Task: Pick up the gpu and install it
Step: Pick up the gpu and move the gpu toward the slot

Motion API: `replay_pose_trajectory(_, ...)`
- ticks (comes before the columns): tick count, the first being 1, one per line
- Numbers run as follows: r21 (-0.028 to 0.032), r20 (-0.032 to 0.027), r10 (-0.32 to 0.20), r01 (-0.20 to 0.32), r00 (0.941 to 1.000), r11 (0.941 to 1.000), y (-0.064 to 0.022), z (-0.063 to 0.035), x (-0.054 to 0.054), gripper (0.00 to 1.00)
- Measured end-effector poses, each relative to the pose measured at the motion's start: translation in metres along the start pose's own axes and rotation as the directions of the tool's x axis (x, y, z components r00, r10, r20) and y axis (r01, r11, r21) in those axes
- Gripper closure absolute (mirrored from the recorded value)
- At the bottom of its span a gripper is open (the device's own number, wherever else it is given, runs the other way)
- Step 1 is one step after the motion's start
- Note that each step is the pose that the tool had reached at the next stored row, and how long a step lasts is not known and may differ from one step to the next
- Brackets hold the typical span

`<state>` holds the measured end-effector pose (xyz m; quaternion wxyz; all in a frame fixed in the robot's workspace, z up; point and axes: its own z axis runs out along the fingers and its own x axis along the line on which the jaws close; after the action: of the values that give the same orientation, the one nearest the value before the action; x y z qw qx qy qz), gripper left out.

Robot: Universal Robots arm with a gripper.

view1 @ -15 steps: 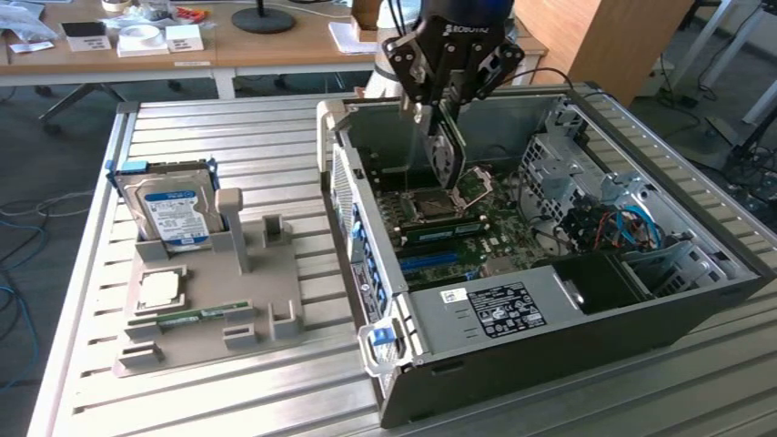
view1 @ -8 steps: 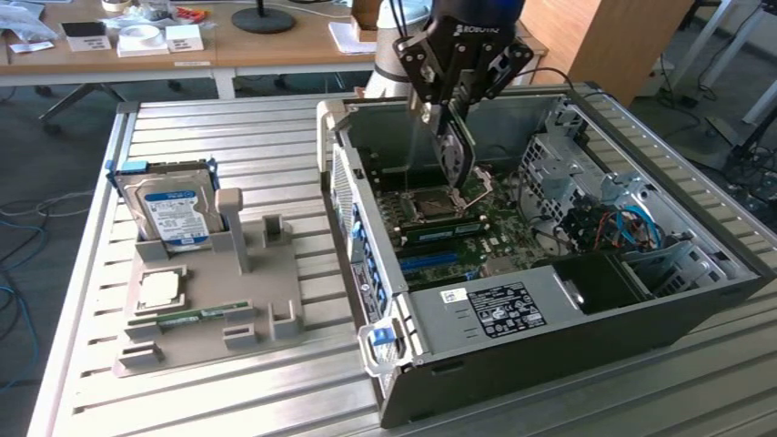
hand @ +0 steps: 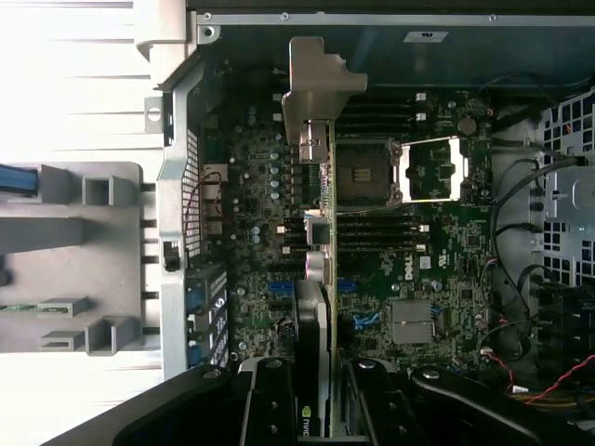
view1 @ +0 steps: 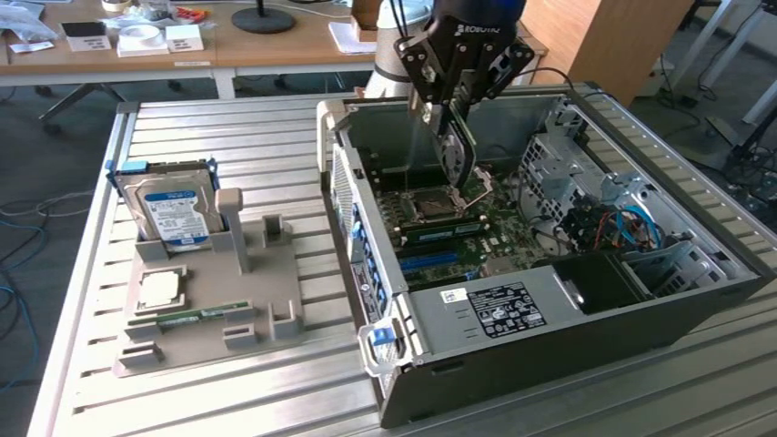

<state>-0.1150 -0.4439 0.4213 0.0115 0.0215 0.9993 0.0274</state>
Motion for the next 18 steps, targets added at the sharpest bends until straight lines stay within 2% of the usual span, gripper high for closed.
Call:
replay_pose_trajectory(3, 0.0, 0.0001, 0.0, 0.0, 1.0, 1.0, 0.0002, 0.0001, -0.004, 0.73)
replay_pose_trajectory(18, -0.0001, 0.0001, 0.0, 0.0, 1.0, 1.0, 0.0016, 0.0009, -0.038, 0.73)
